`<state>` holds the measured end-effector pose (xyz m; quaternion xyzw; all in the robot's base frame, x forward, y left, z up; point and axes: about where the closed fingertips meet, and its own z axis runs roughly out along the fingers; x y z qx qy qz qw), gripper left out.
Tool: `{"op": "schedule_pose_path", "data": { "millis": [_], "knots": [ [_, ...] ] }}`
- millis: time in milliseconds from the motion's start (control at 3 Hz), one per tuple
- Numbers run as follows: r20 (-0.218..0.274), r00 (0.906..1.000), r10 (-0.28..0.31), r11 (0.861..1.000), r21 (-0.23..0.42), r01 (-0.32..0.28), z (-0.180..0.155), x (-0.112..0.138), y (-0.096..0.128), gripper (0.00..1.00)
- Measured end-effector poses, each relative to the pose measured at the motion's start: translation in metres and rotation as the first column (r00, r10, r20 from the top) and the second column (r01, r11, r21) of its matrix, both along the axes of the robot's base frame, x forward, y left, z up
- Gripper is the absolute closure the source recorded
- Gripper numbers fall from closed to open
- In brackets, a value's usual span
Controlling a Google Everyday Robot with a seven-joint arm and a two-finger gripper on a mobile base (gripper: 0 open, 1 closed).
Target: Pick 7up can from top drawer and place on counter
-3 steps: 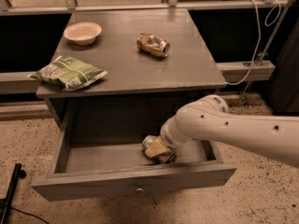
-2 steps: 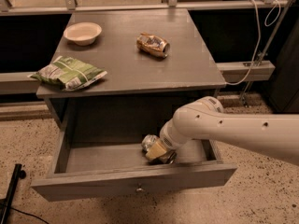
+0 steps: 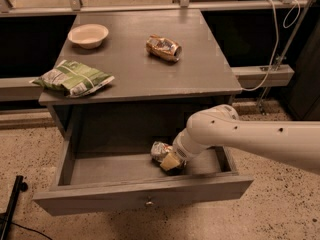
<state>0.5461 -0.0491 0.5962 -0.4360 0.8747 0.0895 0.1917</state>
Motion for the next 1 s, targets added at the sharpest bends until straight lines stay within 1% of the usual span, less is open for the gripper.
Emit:
{"op": "schedule_pose_path", "data": {
  "millis": [333,667,1000],
  "knots": [
    [0.0,1.0,0.0,1.0,0.0,0.0,0.002,0.0,0.0,0.81],
    [0.043,0.9984,0.037,0.997,0.068,-0.04,0.039,-0.002,-0.005,0.91],
    [0.112,0.9924,0.051,0.984,0.162,-0.069,0.105,-0.017,-0.017,0.87]
  ]
}}
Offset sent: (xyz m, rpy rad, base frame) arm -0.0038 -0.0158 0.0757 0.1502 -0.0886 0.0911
